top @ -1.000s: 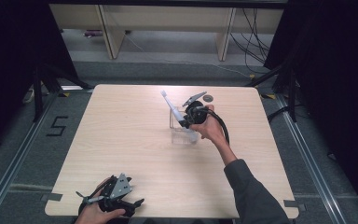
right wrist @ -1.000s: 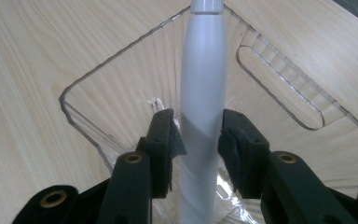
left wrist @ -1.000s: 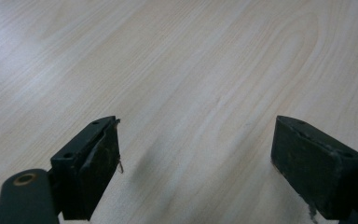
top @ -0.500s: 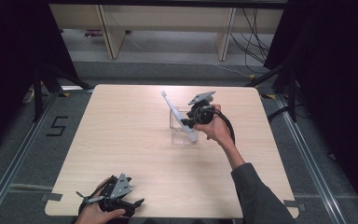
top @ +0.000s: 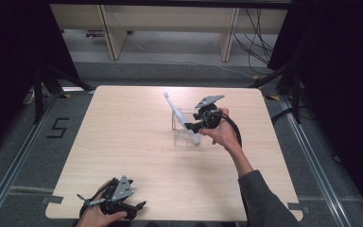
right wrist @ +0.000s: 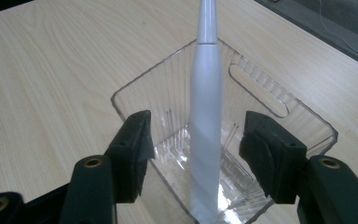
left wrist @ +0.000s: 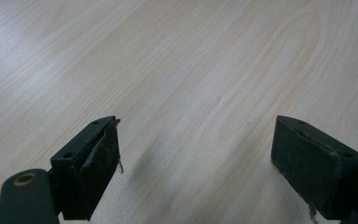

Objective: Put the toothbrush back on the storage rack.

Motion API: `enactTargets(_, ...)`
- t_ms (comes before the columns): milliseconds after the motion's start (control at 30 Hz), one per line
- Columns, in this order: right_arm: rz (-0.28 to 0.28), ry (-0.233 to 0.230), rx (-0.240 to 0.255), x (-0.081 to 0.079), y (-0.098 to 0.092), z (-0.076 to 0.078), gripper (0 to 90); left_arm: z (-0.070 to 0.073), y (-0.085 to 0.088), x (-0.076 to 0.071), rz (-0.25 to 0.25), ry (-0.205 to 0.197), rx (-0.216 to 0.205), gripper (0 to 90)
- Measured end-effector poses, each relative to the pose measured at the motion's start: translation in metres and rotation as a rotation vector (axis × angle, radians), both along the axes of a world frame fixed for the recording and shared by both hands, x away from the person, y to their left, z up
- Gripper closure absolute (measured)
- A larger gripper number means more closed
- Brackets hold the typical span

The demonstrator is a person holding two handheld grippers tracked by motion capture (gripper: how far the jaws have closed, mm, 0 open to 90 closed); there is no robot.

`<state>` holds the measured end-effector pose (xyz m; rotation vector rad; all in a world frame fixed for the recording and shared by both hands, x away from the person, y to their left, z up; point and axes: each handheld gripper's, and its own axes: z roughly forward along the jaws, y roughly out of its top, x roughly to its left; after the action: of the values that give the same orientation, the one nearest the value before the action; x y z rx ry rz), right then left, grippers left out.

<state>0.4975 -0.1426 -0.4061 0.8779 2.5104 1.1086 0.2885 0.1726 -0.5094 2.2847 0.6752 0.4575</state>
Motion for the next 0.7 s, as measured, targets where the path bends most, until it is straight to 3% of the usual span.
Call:
enactTargets(133,0.008,-0.028,0.035,-0.003,-0.002,-0.002,39.9,0.000,0.000,0.000,-0.005,0.000,0.009,15.1)
enactTargets(200,-0.004,-0.004,0.035,-0.005,-0.003,-0.001,39.4,0.000,0.000,0.000,0.009,-0.013,0.012,15.1)
enactTargets(267,-0.018,-0.032,0.054,-0.007,-0.004,-0.003,38.1,0.000,0.000,0.001,-0.003,0.001,0.008,15.1)
enactTargets(300,-0.001,-0.028,0.048,-0.007,-0.006,-0.002,37.9,0.000,0.000,0.000,0.000,-0.002,0.004,15.1)
enactTargets(467,-0.019,-0.040,0.070,-0.010,-0.008,0.000,36.2,0.000,0.000,0.000,-0.004,0.005,-0.004,15.0)
enactTargets(567,-0.017,-0.049,0.053,-0.012,-0.011,0.002,34.5,0.000,-0.001,-0.001,-0.001,0.001,-0.005,15.1)
enactTargets(633,-0.025,-0.036,0.063,-0.015,-0.011,0.002,33.7,0.000,0.000,0.000,0.000,-0.005,0.000,15.1)
enactTargets(667,-0.021,-0.052,0.065,-0.015,-0.012,0.003,33.1,0.000,-0.001,-0.001,0.004,-0.007,-0.007,15.1)
enactTargets(700,-0.031,-0.034,0.068,-0.017,-0.012,0.004,32.4,0.000,-0.001,-0.001,-0.004,-0.008,-0.005,15.0)
